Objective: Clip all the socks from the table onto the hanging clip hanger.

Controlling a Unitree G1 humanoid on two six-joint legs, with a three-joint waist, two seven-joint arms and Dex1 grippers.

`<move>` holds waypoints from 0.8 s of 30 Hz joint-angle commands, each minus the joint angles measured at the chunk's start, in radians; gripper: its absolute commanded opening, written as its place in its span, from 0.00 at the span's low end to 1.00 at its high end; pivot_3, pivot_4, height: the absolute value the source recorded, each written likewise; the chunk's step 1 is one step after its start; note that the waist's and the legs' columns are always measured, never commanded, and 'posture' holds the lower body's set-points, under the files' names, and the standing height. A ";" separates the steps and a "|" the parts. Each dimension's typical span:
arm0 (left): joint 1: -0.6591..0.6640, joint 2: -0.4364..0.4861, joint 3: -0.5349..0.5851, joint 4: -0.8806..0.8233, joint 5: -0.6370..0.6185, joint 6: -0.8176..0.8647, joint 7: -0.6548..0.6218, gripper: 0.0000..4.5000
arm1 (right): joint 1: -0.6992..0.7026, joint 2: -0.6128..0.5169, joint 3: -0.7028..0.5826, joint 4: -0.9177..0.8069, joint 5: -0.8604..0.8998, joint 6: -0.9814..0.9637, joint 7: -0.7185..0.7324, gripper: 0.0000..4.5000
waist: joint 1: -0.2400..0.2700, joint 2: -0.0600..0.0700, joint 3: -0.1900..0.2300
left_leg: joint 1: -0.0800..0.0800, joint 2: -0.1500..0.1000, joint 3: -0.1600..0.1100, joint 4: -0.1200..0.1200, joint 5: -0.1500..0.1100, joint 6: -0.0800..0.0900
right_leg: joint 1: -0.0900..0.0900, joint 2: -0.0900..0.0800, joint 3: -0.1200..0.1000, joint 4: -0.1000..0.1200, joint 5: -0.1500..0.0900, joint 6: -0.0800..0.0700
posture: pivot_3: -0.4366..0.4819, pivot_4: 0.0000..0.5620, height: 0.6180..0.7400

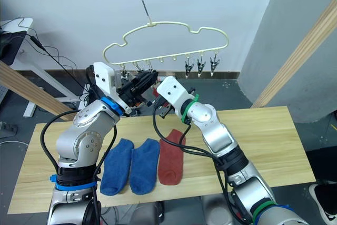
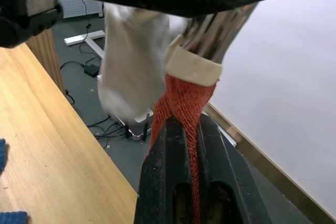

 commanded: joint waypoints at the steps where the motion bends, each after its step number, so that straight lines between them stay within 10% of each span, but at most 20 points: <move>1: -0.004 0.005 0.014 -0.036 -0.010 -0.009 0.001 0.06 | -0.005 0.012 -0.017 -0.047 0.007 -0.013 -0.003 0.00 | 0.000 0.000 0.000 | 0.000 0.000 0.000 0.000 0.000 0.000 | 0.000 0.000 0.000 0.000 0.000 0.000 | 0.16 0.54 1.00; 15: 0.016 -0.001 0.014 -0.028 -0.011 -0.007 0.007 0.06 | -0.032 0.069 -0.054 -0.084 0.043 0.000 -0.005 0.00 | 0.000 0.000 0.000 | 0.000 0.000 0.000 0.000 0.000 0.000 | 0.000 0.000 0.000 0.000 0.000 0.000 | 0.16 0.54 1.00; 24: 0.037 0.012 0.026 -0.025 -0.013 -0.004 -0.002 0.68 | -0.030 0.072 -0.055 -0.083 0.057 0.004 -0.004 0.00 | -0.001 0.000 0.000 | 0.000 0.000 0.000 0.000 0.000 0.000 | 0.000 0.000 0.000 0.000 0.000 0.000 | 0.17 0.54 1.00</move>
